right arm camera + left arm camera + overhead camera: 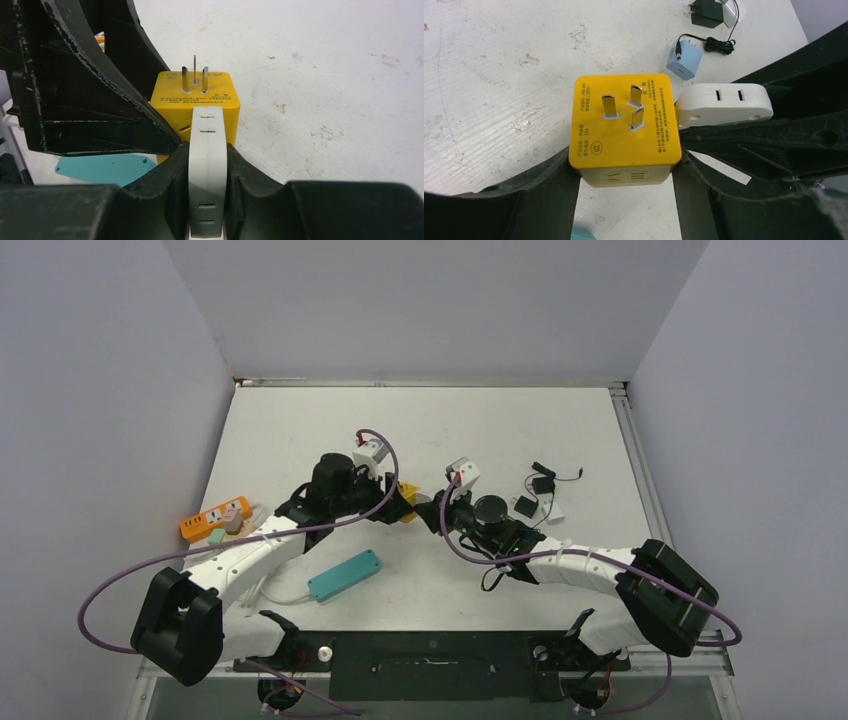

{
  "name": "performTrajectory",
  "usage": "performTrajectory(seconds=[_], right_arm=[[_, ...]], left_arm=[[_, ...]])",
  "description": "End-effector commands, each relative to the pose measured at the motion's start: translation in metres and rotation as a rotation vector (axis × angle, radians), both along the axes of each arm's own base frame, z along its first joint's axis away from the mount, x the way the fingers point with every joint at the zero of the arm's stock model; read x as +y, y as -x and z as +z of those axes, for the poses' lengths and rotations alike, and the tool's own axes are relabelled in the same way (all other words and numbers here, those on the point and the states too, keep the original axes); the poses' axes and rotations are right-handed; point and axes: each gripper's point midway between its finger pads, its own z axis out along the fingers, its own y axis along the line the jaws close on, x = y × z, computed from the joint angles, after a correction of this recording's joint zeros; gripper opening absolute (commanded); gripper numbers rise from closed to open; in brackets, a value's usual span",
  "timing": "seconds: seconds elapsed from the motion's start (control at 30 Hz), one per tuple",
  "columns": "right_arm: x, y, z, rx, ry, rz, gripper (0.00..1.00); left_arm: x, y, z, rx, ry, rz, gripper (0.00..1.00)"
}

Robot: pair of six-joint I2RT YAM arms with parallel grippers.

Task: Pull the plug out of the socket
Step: Remove the plug from the socket.

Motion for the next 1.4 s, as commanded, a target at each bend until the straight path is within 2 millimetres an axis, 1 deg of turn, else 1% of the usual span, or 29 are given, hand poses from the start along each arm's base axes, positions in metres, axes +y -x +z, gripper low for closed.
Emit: performTrajectory(seconds=[0.0,0.13,0.27,0.4,0.5,0.63,0.73,0.83,0.9,0.97,1.03,1.13,1.23,1.33,1.37], right_arm=[[-0.006,-0.018,0.017,-0.047,0.038,-0.150,0.05],[-0.009,-0.020,0.015,-0.040,0.041,-0.163,0.05],[-0.024,-0.028,0.012,-0.015,0.002,-0.172,0.05],[-0.046,-0.042,0.013,0.011,-0.053,-0.174,0.05],[-0.051,-0.044,0.014,0.006,-0.054,-0.169,0.05],[-0.045,-0.041,0.016,-0.008,-0.055,-0.129,0.05],[-0.037,-0.034,0.021,-0.033,-0.058,-0.082,0.05],[-0.022,-0.019,0.029,-0.076,-0.055,-0.011,0.05],[-0.011,-0.006,0.036,-0.112,-0.053,0.040,0.05],[0.001,0.007,0.042,-0.138,-0.045,0.081,0.05],[0.008,0.014,0.044,-0.148,-0.034,0.099,0.05],[0.011,0.016,0.046,-0.146,-0.037,0.104,0.05],[0.008,0.012,0.043,-0.132,-0.033,0.078,0.05],[0.001,0.004,0.039,-0.104,-0.042,0.058,0.05],[-0.005,-0.002,0.039,-0.092,-0.054,0.048,0.05]], left_arm=[[-0.008,-0.018,0.028,-0.081,0.033,0.025,0.00],[-0.011,-0.015,0.032,-0.092,0.044,0.000,0.00],[-0.011,-0.014,0.042,-0.129,0.052,-0.020,0.00],[-0.009,-0.013,0.049,-0.156,0.054,-0.019,0.00],[-0.007,-0.013,0.051,-0.163,0.053,-0.018,0.00],[-0.010,-0.011,0.049,-0.151,0.060,-0.028,0.00],[-0.008,-0.014,0.047,-0.145,0.052,-0.013,0.00],[-0.004,-0.019,0.043,-0.142,0.027,0.021,0.00],[0.001,-0.018,0.035,-0.115,-0.002,0.036,0.00],[0.002,-0.020,0.032,-0.106,-0.017,0.046,0.00],[0.003,-0.020,0.031,-0.103,-0.023,0.050,0.00],[0.002,-0.021,0.028,-0.097,-0.025,0.049,0.00],[0.001,-0.020,0.029,-0.098,-0.022,0.042,0.00],[-0.004,-0.017,0.036,-0.119,0.009,0.006,0.00],[-0.005,-0.014,0.038,-0.125,0.019,-0.011,0.00]])
